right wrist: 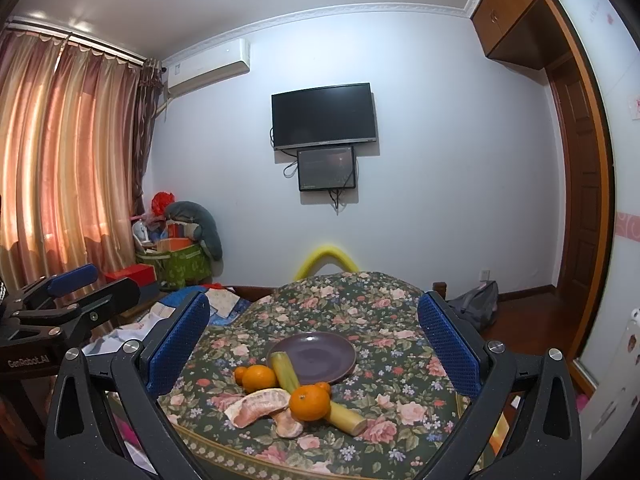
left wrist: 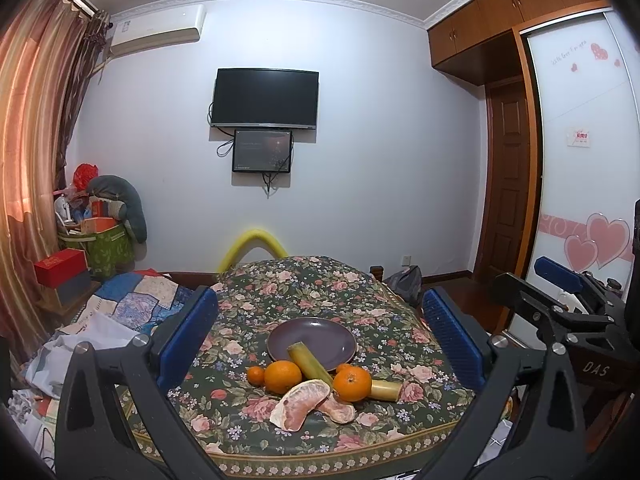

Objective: Organize fruits

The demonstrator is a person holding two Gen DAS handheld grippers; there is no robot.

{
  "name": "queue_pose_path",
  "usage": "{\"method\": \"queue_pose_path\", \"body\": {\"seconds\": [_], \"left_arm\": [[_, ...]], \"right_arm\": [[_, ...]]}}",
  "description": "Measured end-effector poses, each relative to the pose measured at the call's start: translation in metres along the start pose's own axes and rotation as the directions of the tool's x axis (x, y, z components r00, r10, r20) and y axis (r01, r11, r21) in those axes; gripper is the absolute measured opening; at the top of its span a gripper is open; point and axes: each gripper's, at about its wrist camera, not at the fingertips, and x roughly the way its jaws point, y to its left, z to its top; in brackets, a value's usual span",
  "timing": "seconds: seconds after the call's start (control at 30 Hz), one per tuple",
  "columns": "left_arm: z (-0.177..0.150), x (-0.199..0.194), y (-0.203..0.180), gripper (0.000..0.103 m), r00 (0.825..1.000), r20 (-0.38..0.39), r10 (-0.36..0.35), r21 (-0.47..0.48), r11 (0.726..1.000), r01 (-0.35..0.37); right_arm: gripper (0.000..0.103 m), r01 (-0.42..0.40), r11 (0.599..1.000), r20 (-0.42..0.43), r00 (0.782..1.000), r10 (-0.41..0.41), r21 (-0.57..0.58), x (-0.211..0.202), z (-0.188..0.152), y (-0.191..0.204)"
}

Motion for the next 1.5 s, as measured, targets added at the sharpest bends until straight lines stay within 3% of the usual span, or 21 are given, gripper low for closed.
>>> {"method": "queue_pose_path", "body": {"seconds": [1.5], "left_arm": [[0.0014,0.0022,0.0024,0.103,1.000,-0.007,-0.004,0.000,1.000,0.004]], "right_arm": [[0.103,-0.002,1.000,0.005,1.000,0.001,0.026,0.0005,-0.0024,-0.0071]]}}
